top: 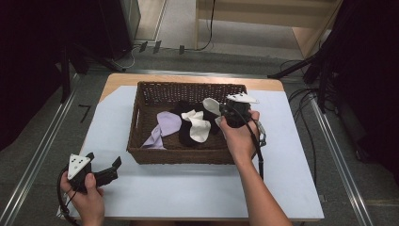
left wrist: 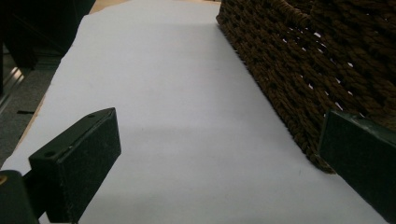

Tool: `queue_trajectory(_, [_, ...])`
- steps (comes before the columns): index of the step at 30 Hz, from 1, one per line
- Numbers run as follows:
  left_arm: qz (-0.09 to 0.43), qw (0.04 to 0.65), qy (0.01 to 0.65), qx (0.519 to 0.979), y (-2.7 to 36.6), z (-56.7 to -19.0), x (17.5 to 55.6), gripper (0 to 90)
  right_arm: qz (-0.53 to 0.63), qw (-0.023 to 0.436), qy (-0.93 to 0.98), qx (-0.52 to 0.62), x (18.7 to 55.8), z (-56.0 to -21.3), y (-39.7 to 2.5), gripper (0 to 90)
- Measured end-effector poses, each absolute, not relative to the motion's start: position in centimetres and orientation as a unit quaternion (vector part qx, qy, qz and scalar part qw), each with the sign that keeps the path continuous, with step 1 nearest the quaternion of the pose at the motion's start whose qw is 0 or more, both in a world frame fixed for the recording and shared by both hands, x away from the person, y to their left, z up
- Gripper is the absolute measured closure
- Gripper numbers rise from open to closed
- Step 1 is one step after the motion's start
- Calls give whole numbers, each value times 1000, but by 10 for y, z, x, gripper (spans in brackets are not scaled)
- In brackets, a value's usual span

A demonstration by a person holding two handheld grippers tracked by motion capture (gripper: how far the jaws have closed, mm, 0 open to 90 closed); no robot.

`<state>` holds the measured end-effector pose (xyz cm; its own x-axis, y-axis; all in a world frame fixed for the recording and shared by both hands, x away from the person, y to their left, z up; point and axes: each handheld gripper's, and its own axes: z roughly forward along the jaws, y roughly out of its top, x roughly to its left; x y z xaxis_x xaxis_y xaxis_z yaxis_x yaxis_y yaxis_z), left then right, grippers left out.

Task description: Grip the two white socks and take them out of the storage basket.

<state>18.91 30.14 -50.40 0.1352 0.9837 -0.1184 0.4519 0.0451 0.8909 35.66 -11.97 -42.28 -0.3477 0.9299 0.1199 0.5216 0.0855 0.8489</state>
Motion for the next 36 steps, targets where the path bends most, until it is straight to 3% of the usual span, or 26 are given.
queue_trajectory(36, [310,430,580,619,301,-504,189,3,555,385,580,455,325,-374,-181,891])
